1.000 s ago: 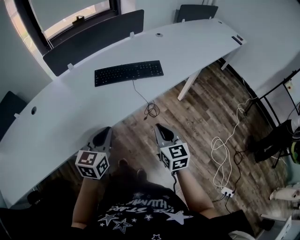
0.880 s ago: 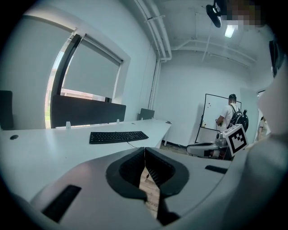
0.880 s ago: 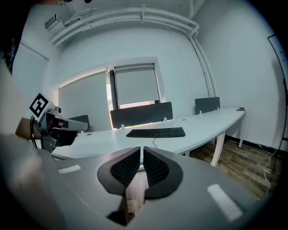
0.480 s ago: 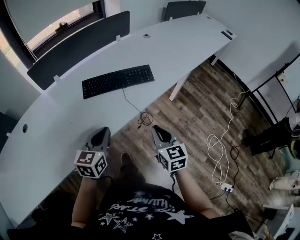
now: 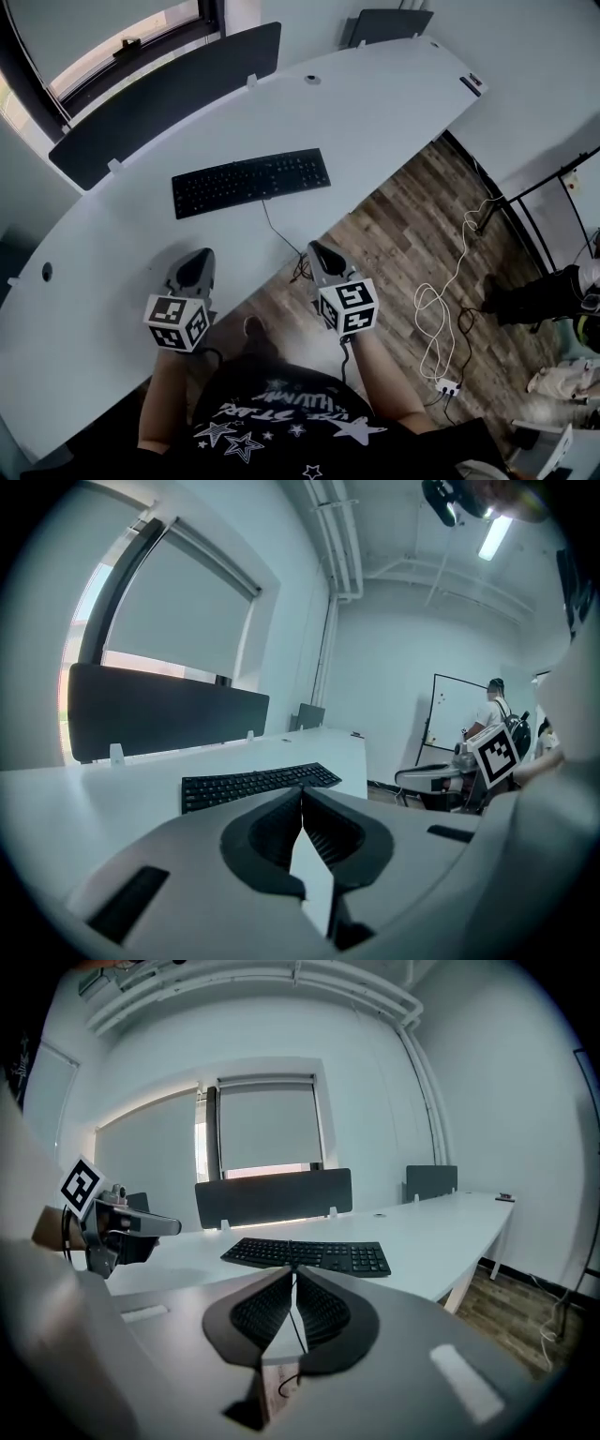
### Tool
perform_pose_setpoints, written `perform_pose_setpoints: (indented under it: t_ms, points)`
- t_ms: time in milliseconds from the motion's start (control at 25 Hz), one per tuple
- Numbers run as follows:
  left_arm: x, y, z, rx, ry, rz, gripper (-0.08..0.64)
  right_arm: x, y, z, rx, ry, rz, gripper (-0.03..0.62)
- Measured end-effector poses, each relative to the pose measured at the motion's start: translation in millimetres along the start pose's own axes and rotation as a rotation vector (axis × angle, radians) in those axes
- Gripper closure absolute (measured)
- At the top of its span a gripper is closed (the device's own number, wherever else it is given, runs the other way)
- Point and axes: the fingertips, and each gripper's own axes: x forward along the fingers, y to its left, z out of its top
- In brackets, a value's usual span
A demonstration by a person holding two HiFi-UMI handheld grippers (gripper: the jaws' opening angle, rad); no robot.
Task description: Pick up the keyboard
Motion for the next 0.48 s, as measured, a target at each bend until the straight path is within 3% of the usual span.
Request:
perform_pose_setpoints:
  t_ms: [360, 480]
  points:
    - [32.8, 52.3, 21.9, -0.04, -0.023, -0.021, 0.551, 59.1, -3.2, 22.8, -0.078, 0.067, -0.049, 0.586]
    - [43.8, 64.2, 25.1, -0.043, -0.024, -0.036, 0.551, 72.0, -5.4, 23.0, -0.136, 0.109, -0.064, 0.557]
